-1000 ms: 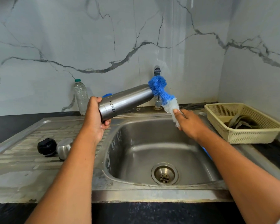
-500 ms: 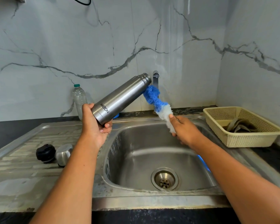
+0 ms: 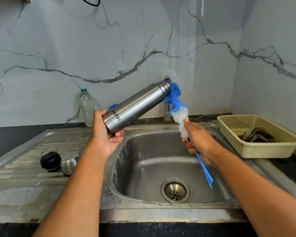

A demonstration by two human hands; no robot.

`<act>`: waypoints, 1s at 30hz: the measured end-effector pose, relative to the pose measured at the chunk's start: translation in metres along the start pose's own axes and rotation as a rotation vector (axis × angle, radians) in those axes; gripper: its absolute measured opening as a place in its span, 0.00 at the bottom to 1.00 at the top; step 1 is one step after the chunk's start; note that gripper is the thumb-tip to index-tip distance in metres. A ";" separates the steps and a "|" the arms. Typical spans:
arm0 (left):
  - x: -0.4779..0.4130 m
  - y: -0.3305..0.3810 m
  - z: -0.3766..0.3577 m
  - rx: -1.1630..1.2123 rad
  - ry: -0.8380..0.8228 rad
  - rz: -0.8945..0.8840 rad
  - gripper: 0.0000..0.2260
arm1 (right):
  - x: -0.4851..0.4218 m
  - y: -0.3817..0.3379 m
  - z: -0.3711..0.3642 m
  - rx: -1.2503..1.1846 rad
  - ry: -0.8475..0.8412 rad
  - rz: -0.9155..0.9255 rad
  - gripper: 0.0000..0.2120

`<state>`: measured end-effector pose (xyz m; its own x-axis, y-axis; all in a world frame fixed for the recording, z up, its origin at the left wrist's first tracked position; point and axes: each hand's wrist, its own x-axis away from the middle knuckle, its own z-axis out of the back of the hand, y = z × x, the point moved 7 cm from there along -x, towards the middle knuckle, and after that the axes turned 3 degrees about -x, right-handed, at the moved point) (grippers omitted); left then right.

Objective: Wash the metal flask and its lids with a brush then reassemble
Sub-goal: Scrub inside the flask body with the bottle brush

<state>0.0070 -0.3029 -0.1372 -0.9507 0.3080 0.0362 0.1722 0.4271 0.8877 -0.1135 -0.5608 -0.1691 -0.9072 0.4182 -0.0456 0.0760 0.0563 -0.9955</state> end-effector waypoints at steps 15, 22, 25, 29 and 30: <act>0.002 -0.003 0.000 0.246 0.090 -0.006 0.24 | 0.012 0.003 -0.027 -0.321 -0.278 -0.209 0.16; 0.005 -0.007 -0.015 0.442 -0.008 0.007 0.26 | 0.020 0.001 -0.042 -0.101 -0.289 -0.099 0.20; 0.005 -0.007 -0.023 0.386 -0.080 0.006 0.25 | 0.023 0.000 -0.049 -0.037 -0.302 -0.054 0.22; 0.008 -0.006 -0.032 0.371 -0.115 -0.009 0.26 | 0.023 0.002 -0.054 0.006 -0.303 -0.016 0.24; 0.009 -0.005 -0.031 0.370 -0.121 -0.022 0.25 | 0.023 0.003 -0.054 0.013 -0.299 -0.011 0.23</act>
<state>-0.0099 -0.3286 -0.1271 -0.9219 0.3835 -0.0551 0.2541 0.7059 0.6611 -0.1122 -0.5019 -0.1685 -0.9897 0.1321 -0.0554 0.0620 0.0465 -0.9970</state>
